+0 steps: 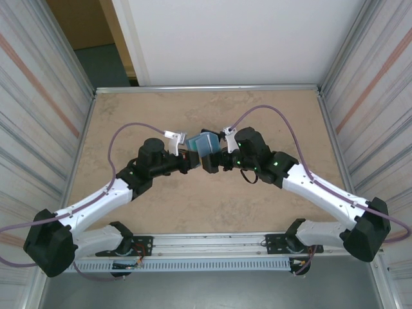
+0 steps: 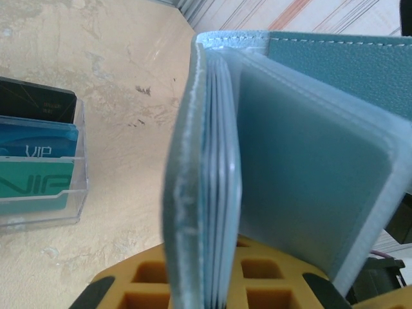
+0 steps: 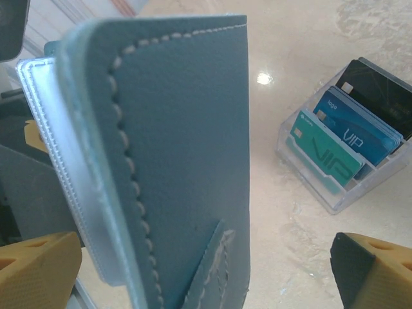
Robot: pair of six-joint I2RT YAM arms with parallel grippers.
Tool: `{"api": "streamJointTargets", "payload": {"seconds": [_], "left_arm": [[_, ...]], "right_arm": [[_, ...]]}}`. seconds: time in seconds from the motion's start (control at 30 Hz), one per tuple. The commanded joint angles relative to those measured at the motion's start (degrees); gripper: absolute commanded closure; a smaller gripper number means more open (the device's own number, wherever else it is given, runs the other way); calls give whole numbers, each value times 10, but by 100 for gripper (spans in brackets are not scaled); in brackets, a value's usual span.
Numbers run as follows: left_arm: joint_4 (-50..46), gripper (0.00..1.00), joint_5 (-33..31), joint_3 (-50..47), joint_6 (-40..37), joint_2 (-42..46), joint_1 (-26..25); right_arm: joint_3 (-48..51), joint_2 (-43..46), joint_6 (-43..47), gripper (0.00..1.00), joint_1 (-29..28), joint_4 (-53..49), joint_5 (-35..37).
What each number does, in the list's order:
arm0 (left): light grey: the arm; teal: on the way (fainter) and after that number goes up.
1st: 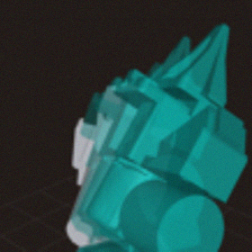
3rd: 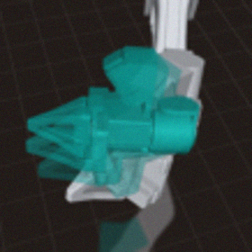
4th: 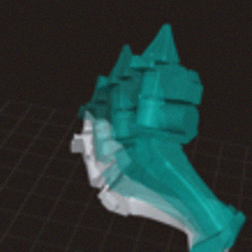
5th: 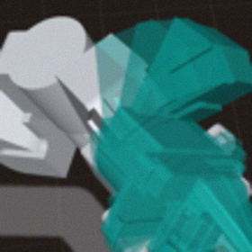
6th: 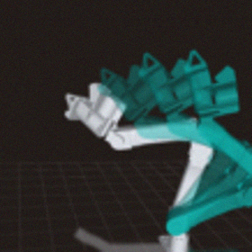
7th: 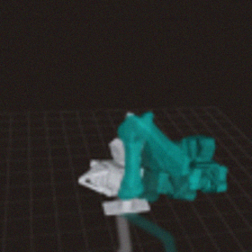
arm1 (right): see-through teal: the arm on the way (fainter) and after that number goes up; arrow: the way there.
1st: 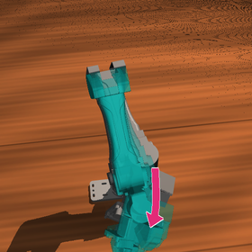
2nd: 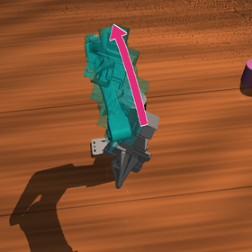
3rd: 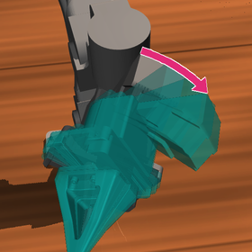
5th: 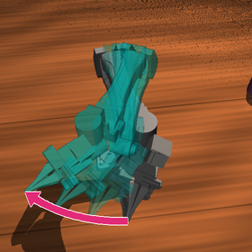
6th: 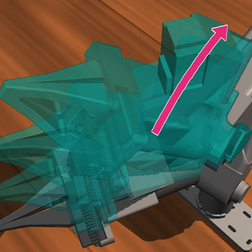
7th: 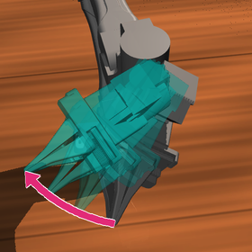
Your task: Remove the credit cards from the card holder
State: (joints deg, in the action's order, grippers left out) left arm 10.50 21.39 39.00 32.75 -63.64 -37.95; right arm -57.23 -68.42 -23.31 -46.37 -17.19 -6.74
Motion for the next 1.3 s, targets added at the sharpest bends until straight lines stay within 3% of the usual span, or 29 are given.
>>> {"api": "streamJointTargets", "payload": {"seconds": [0.0,0.47,0.9,1.27], "left_arm": [[20,100,22,21,14,4,4],[54,100,85,28,19,-14,6],[86,100,121,19,43,-20,18],[82,100,124,15,43,-19,26]], "right_arm": [[-23,-5,19,1,-4,-11,19],[-22,-6,12,0,-3,-28,73],[7,42,-11,12,33,-35,89],[32,99,-21,13,81,-32,41]]}}
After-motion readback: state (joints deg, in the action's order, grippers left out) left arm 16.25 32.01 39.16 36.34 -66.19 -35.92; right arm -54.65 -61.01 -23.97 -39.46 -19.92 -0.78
